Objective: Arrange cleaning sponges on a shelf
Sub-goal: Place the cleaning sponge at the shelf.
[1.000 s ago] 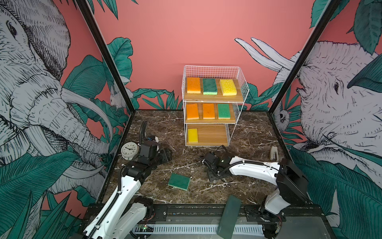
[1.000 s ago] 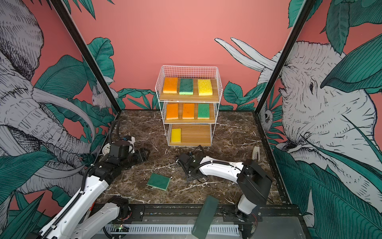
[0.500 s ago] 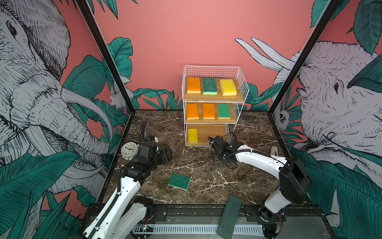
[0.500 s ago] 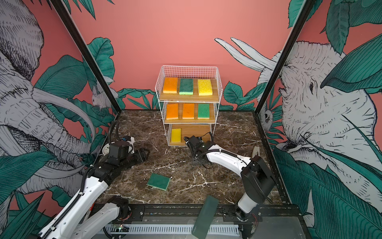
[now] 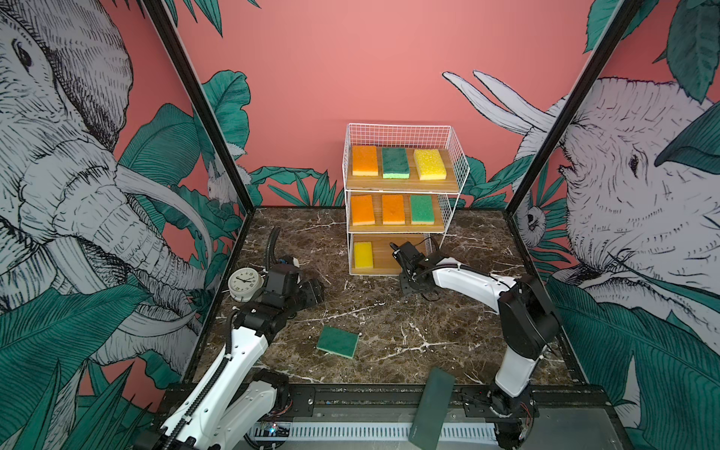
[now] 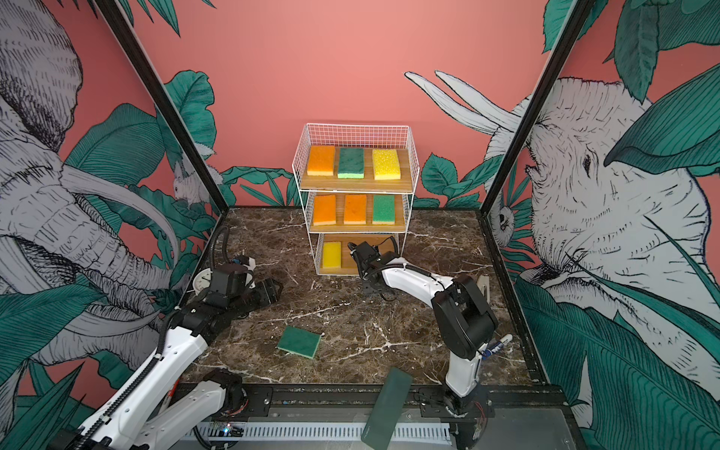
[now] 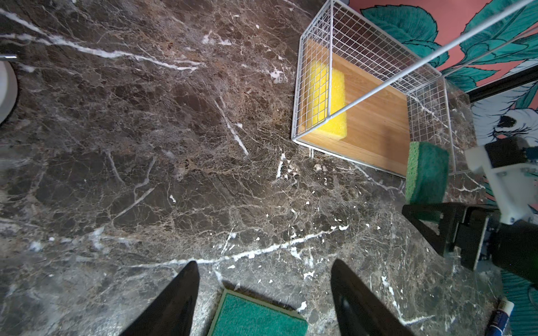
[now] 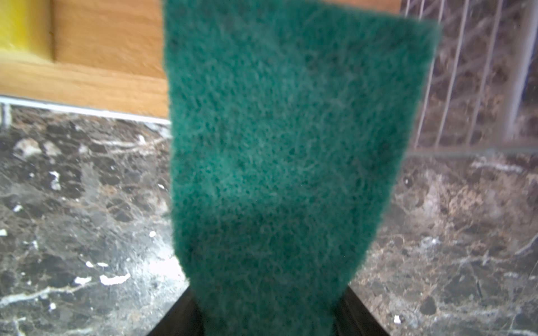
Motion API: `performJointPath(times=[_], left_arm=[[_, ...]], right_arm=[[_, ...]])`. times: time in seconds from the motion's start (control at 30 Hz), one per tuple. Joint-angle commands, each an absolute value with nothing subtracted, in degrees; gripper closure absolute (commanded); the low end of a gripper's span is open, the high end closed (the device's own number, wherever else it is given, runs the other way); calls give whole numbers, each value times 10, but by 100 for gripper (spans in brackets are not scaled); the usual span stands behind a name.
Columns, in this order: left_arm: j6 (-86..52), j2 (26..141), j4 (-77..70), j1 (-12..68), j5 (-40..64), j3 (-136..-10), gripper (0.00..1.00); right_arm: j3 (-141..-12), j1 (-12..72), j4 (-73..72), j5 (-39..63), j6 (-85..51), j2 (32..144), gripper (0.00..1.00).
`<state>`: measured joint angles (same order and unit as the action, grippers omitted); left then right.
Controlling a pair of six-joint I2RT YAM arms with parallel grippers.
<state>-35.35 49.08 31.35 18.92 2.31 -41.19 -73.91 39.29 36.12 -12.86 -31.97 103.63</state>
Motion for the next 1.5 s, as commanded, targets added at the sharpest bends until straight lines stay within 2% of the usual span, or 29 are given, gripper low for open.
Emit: performJointPath(times=[0.0, 0.47, 0.73, 1.47], left_arm=[[-348, 488, 306, 186, 3, -404, 27], [-344, 492, 296, 187, -26, -397, 27], [-342, 496, 288, 187, -33, -390, 27], [-344, 503, 285, 186, -43, -388, 28]], right_arm=[[-748, 385, 349, -146, -303, 1048, 41], [-708, 357, 217, -172, -248, 1047, 38], [-712, 332, 187, -174, -239, 1067, 40], [-686, 318, 102, -178, -214, 1090, 36]])
